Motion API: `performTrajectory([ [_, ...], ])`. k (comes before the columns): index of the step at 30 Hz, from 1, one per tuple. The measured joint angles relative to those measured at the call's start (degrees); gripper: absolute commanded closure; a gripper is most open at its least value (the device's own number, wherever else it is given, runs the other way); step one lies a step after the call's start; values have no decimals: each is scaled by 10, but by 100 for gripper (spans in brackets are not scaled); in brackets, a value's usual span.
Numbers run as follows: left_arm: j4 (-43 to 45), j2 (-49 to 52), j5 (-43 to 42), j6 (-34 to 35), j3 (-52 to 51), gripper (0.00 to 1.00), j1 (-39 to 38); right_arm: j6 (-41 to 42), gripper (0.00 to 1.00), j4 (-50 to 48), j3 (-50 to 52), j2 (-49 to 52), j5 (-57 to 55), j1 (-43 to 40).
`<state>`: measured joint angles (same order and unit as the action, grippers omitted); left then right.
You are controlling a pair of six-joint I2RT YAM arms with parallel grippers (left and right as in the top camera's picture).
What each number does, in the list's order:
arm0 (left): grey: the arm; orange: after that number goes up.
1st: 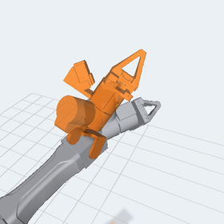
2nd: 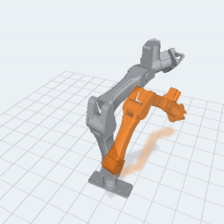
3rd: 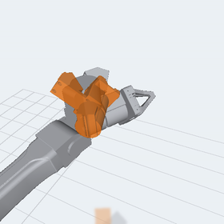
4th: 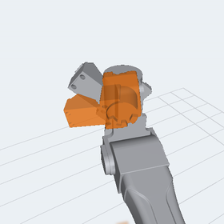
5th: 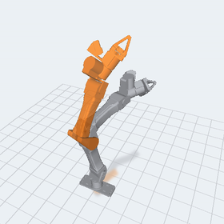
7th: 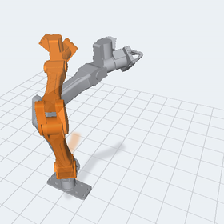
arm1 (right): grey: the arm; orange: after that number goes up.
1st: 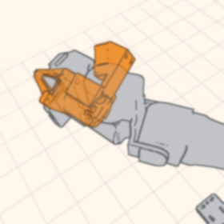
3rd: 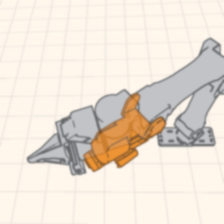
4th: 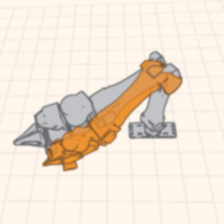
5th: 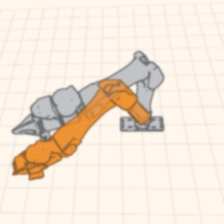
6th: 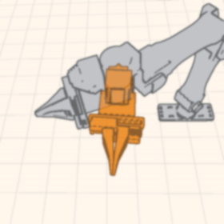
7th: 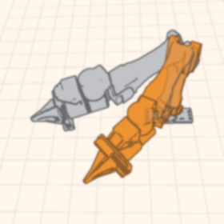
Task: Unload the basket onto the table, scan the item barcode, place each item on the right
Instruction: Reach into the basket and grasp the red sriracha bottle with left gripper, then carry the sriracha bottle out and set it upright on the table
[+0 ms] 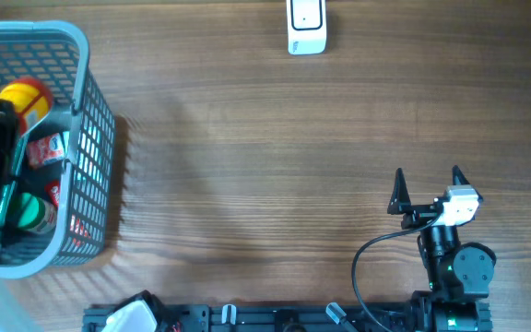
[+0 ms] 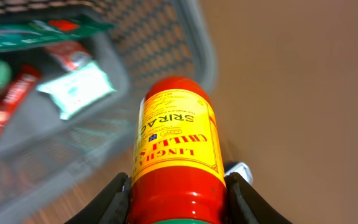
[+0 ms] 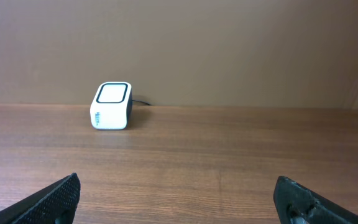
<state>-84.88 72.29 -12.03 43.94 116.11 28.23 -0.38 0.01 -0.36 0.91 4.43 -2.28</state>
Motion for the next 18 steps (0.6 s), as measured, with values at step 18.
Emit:
performTrajectory([
  [18, -7, 132, 119, 25, 2, 76, -452, 0, 0, 0, 0, 0, 0, 0],
])
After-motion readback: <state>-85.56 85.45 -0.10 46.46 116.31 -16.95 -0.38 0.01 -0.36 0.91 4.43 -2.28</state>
